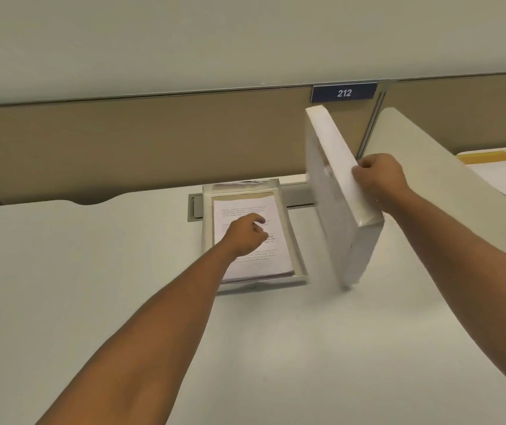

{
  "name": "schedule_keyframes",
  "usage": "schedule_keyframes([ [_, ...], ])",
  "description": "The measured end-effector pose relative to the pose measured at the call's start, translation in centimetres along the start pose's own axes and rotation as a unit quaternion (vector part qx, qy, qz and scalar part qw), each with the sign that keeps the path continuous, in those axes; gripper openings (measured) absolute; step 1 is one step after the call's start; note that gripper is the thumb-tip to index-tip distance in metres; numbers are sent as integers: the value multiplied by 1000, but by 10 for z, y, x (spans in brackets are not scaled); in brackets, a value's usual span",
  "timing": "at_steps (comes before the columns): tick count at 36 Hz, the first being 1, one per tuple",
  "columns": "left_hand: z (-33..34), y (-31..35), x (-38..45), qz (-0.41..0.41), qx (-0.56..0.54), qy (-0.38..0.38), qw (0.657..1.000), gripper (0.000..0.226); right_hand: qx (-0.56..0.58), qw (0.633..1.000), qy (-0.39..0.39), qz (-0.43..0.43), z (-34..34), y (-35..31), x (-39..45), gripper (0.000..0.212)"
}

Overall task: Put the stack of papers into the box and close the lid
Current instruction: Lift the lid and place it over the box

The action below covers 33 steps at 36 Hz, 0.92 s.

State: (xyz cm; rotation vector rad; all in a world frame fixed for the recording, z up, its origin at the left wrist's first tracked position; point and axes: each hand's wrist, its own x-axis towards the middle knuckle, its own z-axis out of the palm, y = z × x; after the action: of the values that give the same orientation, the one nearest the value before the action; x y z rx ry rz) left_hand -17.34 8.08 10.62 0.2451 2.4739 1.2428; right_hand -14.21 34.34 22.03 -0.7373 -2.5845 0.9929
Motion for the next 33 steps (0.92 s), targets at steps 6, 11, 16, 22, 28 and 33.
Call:
schedule_keyframes([
  [6,1,6,-6,-30,-97,19,995,56,167,984,-66,-10,-20,-31,-28,20],
  [11,-5,9,-13,-88,-236,53,966,80,306,944,-123,-19,-35,-49,-36,19],
  [16,-16,-1,-20,-110,-386,13,916,70,413,891,-189,15,-32,-45,-31,24],
  [22,-35,-24,-30,-129,-454,18,881,64,460,858,-224,49,3,-25,-27,34],
  [28,-39,-45,-32,-193,-336,149,910,66,326,927,-158,101,44,-1,-21,31],
  [33,-34,-56,-26,-206,-199,173,942,65,289,923,-183,178,71,6,-30,56],
])
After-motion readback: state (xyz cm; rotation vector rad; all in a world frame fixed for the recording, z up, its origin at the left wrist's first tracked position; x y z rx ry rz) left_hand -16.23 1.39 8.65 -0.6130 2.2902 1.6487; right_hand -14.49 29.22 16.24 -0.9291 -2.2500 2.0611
